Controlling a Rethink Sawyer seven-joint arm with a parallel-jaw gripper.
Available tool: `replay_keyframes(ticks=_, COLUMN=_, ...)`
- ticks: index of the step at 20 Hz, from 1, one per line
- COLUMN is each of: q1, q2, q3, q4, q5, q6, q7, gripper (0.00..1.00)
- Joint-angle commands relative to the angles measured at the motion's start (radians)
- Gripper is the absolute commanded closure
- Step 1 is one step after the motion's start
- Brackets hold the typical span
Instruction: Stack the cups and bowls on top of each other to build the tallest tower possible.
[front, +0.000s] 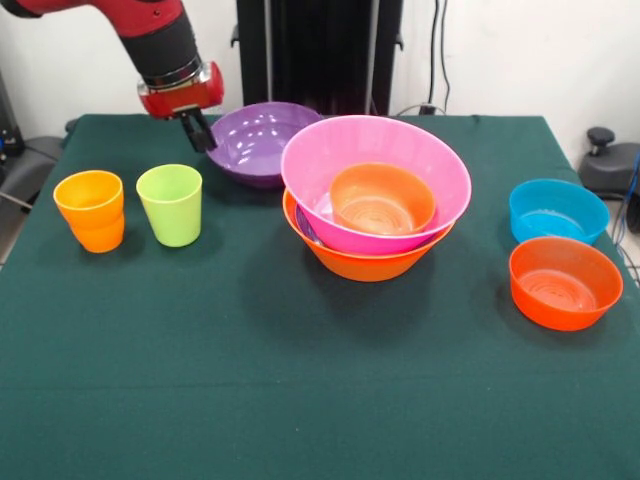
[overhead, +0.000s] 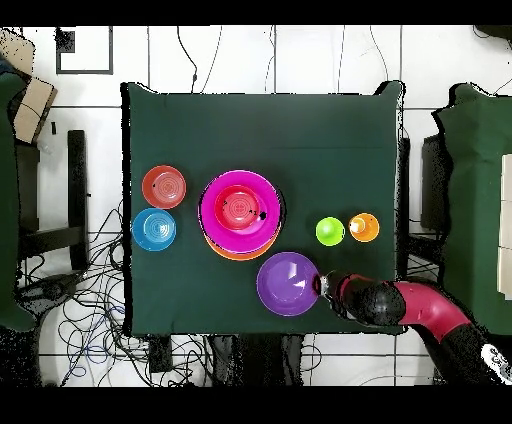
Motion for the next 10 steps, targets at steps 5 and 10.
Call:
replay_keyframes(ticks=5, q1=0.018, q2=-0.122, q3=0.066, q4=0.052, q5=0.131, q6=0.142, q7=-0.076, gripper=1.00)
replay_keyframes(ticks=10, q1=0.007, q2=-0.189, q3=0.098, q4=0.063, q5=0.207, q6=0.224, q7=-0.115, gripper=1.00)
